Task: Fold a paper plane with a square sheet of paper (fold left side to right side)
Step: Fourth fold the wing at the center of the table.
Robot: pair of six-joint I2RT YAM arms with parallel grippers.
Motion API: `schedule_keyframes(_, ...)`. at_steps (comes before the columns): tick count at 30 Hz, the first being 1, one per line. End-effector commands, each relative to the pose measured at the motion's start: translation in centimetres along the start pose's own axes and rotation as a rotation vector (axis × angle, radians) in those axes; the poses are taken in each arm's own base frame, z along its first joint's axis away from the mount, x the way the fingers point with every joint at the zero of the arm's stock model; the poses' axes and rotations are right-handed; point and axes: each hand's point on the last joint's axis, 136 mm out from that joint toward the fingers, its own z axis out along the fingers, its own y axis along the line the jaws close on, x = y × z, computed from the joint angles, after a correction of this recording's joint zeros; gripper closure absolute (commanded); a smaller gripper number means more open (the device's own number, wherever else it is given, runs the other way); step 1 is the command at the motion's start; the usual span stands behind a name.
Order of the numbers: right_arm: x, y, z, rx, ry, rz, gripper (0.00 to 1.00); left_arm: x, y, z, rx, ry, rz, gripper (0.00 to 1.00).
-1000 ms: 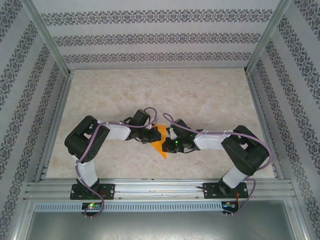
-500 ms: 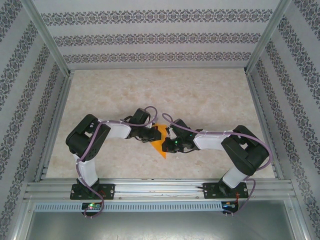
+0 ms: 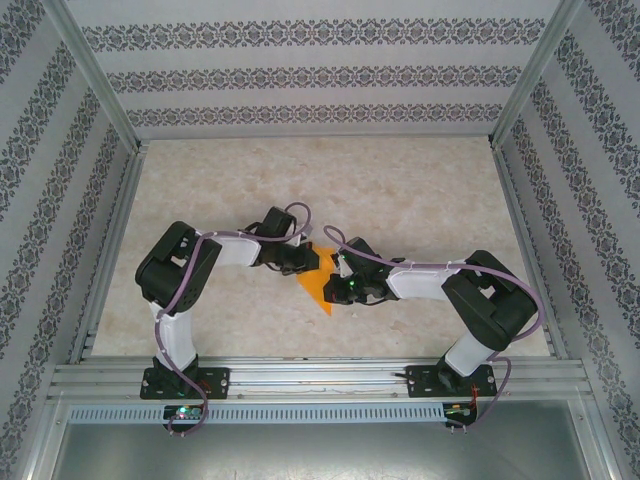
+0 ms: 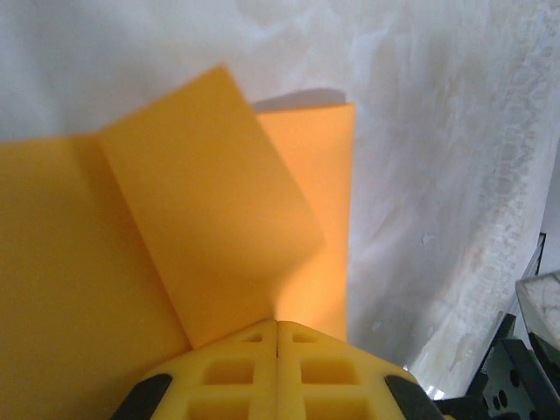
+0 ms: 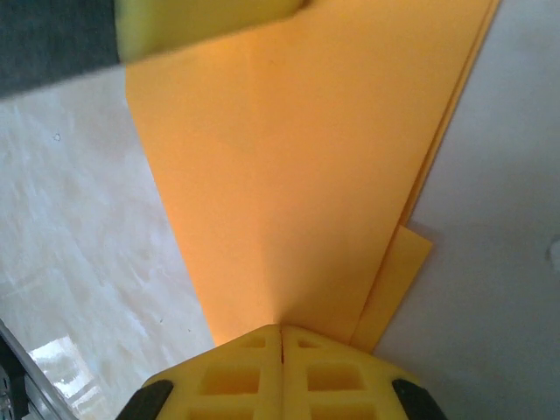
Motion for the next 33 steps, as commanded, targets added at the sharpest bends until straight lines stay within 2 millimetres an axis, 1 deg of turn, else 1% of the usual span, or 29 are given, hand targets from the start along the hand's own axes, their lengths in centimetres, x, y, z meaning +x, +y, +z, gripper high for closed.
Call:
schedule_keyframes(1, 7.9, -10.2, 0.0, 0.384, 0.222, 0.105, 1.00, -3.7, 3.8, -0.8, -0.117, -0.110, 0.011, 0.98)
schedule_keyframes(6, 8.0, -10.2, -0.1, 0.386, 0.225, 0.106, 1.00, -5.5, 4.6, -1.2, -0.131, -0.130, 0.018, 0.98)
schedule_keyframes(14, 8.1, -10.0, -0.1, 0.382, 0.229, 0.106, 1.00, -7.7, 6.2, -1.5, -0.153, -0.149, 0.013, 0.98)
schedule_keyframes(19, 8.1, -10.0, -0.1, 0.380, 0.232, 0.106, 1.00, -9.1, 6.6, -1.6, -0.156, -0.156, 0.018, 0.98)
schedule_keyframes(28, 8.1, -9.8, -0.1, 0.374, 0.229, 0.106, 1.00, -10.7, 8.1, -1.8, -0.173, -0.168, 0.005, 0.97)
schedule_keyframes(33, 8.1, -9.7, -0.1, 0.371, 0.232, 0.104, 1.00, -11.4, 8.0, -2.0, -0.164, -0.173, 0.005, 0.95)
